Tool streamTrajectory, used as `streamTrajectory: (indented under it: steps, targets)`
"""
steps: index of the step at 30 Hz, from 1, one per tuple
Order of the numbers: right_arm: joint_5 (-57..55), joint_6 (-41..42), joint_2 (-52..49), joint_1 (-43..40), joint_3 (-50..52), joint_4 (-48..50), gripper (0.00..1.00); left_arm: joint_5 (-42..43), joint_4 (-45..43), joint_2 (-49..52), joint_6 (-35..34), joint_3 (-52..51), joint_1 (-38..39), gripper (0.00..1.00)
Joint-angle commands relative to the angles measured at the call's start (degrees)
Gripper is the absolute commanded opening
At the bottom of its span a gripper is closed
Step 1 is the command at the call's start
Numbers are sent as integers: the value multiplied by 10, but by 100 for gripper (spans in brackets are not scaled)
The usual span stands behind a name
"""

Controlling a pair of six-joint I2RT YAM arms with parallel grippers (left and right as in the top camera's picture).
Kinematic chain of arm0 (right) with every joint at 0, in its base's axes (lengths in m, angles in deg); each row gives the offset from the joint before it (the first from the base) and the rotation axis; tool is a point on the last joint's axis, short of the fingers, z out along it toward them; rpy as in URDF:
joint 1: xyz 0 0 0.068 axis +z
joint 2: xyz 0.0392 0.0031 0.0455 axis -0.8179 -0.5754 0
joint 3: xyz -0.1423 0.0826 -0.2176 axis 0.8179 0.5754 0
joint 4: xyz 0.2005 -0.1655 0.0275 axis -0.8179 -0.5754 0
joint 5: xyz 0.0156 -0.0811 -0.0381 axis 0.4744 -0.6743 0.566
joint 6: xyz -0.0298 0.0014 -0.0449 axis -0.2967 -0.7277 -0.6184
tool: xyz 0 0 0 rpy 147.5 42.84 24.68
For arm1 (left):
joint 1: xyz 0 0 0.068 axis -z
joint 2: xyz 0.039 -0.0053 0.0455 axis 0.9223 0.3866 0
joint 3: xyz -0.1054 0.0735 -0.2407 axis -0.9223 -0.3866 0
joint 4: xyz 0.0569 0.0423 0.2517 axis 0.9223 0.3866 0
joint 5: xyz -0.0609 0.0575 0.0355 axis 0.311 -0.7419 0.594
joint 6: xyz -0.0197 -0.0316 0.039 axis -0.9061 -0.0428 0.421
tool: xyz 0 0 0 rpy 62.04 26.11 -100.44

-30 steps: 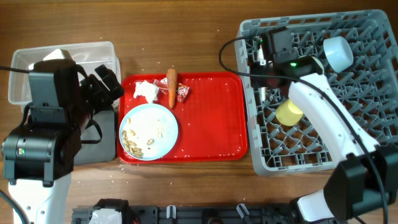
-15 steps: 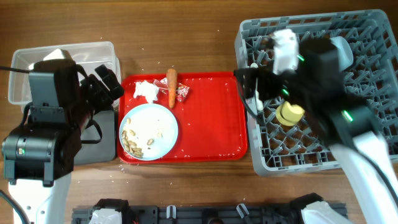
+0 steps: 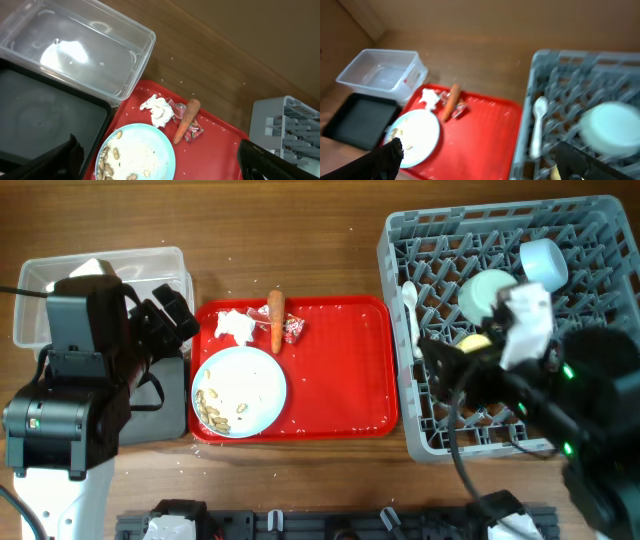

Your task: Sort waste into correct bins and load items into the dishwasher rack

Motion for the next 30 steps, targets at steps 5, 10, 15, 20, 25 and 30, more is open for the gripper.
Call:
streamTrajectory:
  steps: [5,10,15,20,25,30]
  targets:
    - [-44,-63,146,-76,118,74,100,-11,-1,0,-1,7,1,100]
    - [-44,-63,236,-117,261,164,100,-11,-1,0,-1,7,1,100]
    - [-37,-62,313,-131,416,259,100,-11,-1,0,-2,7,1,100]
    - [-27,-62,394,-133,545,348,100,-11,-1,0,-1,7,1,100]
    - [-27,-62,480,-133,625,371,100,-11,-1,1,-2,7,1,100]
    - [-27,-62,480,-133,661,405,100,-11,-1,0,-2,7,1,100]
